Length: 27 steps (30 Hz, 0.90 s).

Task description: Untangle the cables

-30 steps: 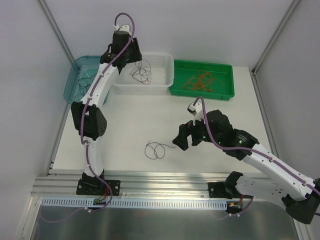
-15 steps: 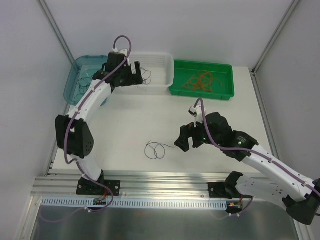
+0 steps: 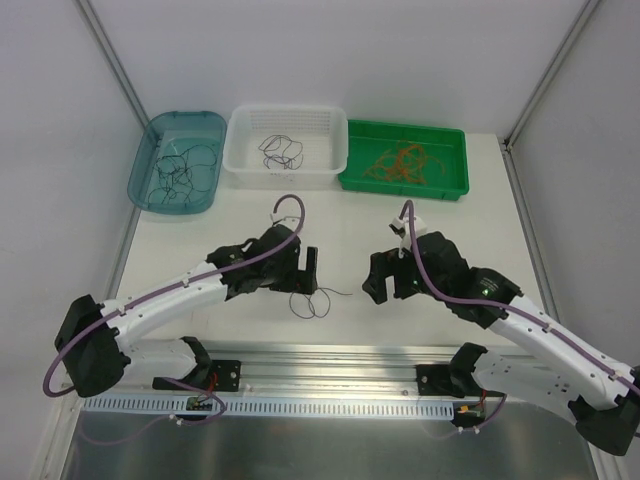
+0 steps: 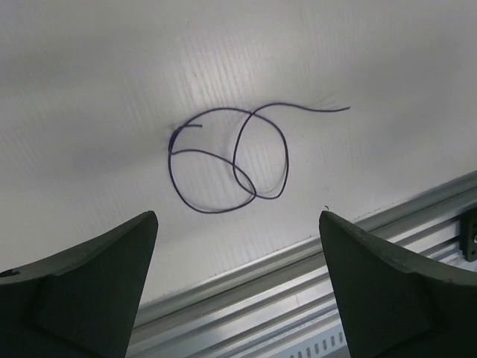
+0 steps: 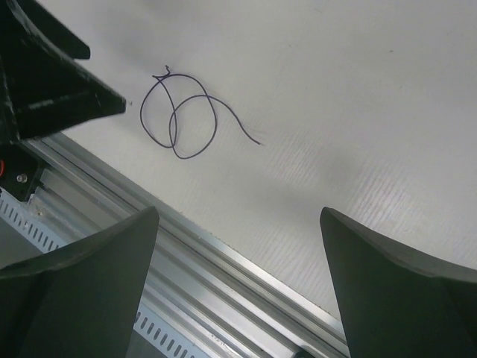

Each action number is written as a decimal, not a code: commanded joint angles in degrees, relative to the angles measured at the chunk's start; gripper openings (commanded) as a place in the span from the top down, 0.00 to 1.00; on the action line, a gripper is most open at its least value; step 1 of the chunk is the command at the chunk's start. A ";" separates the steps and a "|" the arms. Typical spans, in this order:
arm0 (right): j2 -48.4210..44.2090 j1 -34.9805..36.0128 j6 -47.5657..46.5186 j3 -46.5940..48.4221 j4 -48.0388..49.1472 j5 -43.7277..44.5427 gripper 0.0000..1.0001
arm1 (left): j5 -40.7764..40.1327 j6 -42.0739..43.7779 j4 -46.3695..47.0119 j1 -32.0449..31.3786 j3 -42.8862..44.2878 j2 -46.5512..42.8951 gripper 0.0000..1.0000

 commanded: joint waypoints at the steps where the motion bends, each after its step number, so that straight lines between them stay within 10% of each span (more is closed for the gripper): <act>1: -1.88 0.29 1.02 -0.12 -1.54 2.80 0.05 | -11.51 -9.94 -2.11 -5.57 -0.38 0.04 0.10; 18: -10.23 0.21 0.14 -2.68 -7.17 6.84 0.04 | -17.51 -23.04 -5.99 -12.00 8.76 24.91 0.60; 27: -9.79 0.21 -0.92 -2.32 -6.99 6.75 0.04 | -16.71 -26.73 -7.04 -12.17 7.44 28.17 0.62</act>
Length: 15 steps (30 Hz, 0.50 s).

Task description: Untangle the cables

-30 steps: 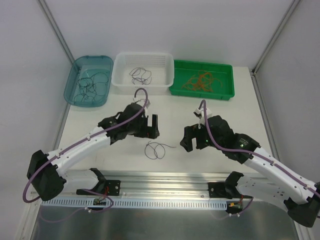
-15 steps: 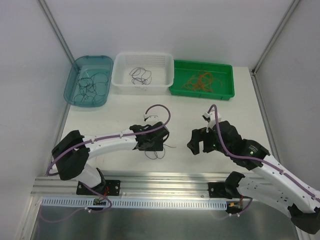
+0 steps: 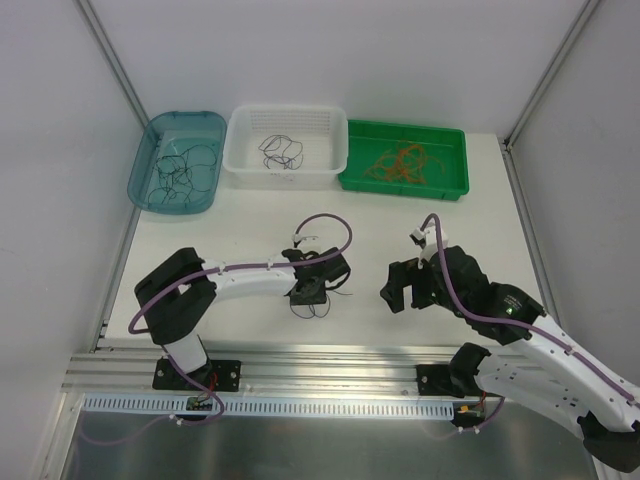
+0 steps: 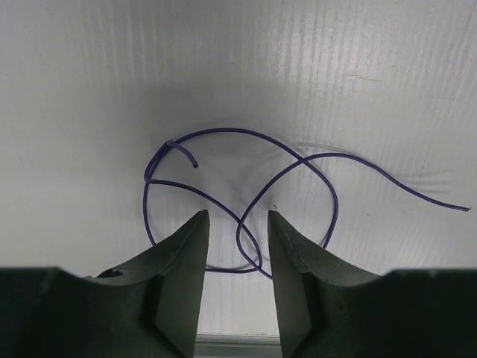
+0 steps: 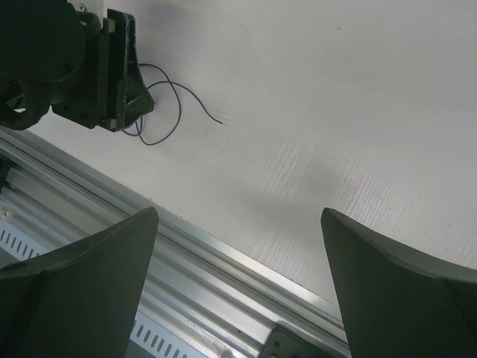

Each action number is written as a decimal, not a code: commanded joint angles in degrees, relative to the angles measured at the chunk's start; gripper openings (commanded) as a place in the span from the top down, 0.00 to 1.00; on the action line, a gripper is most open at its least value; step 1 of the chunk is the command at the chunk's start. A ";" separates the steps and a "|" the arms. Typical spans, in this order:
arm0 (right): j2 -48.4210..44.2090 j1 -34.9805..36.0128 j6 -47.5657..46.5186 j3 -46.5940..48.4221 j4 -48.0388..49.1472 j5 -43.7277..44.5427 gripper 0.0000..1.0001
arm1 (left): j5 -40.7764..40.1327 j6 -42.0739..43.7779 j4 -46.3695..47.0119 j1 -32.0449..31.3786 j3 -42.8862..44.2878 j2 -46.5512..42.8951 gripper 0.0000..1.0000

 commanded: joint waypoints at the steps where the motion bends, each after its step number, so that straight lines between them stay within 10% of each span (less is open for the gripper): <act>1: 0.00 0.21 -0.94 0.50 -0.02 1.12 0.04 | -0.69 -2.87 -1.84 -0.63 0.10 0.48 0.63; 11: 0.97 0.29 -1.11 0.85 0.68 1.20 0.04 | -2.44 -0.67 -3.51 -0.63 2.21 1.10 1.00; 15: 0.79 0.21 -1.20 0.85 0.33 2.52 0.04 | -6.75 3.45 -5.71 -0.37 5.28 -3.98 1.00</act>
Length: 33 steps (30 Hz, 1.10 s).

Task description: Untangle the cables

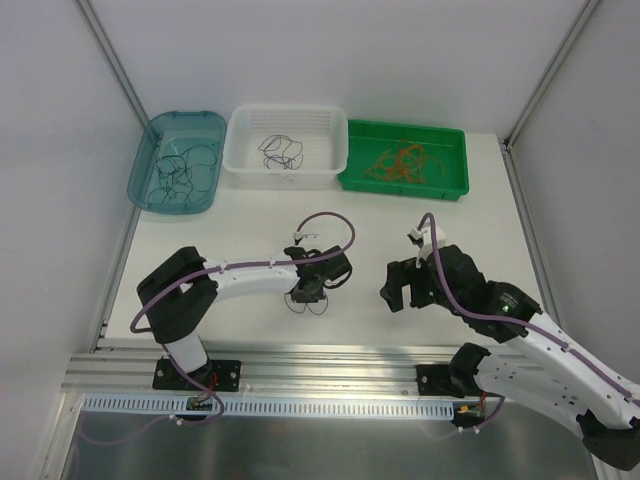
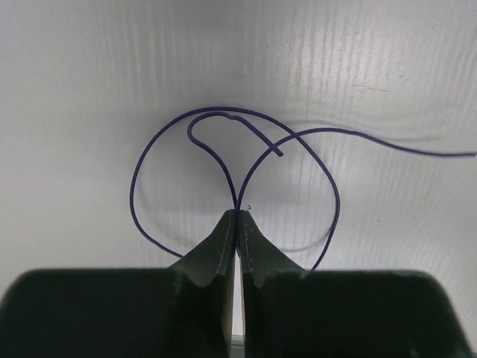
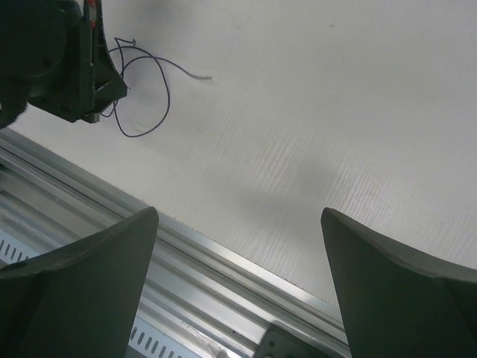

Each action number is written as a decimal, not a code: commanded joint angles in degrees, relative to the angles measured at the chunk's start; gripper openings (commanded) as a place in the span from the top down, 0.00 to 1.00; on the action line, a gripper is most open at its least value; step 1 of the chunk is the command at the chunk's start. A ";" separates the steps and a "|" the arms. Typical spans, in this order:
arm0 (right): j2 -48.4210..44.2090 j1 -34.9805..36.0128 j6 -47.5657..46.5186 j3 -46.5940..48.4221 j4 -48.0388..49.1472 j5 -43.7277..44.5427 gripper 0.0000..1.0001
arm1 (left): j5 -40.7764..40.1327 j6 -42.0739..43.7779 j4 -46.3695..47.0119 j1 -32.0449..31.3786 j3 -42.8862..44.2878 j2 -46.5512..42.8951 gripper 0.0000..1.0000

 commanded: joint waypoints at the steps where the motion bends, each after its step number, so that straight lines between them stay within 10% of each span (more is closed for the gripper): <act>1: -0.43 0.29 -0.89 0.76 0.27 2.04 0.04 | -5.57 6.90 -3.17 -0.13 4.69 -6.10 1.00; 16: 1.85 0.21 -0.72 0.15 0.62 3.27 0.04 | 2.15 39.26 -3.44 23.50 46.69 1.79 1.00; 26: 2.73 0.12 -0.46 1.37 -1.05 3.88 0.04 | 9.27 41.39 -3.53 34.67 78.68 20.70 1.00; 33: 5.80 -0.23 -1.86 2.96 -0.18 4.86 0.02 | 28.85 36.03 -2.91 35.65 78.18 12.89 1.00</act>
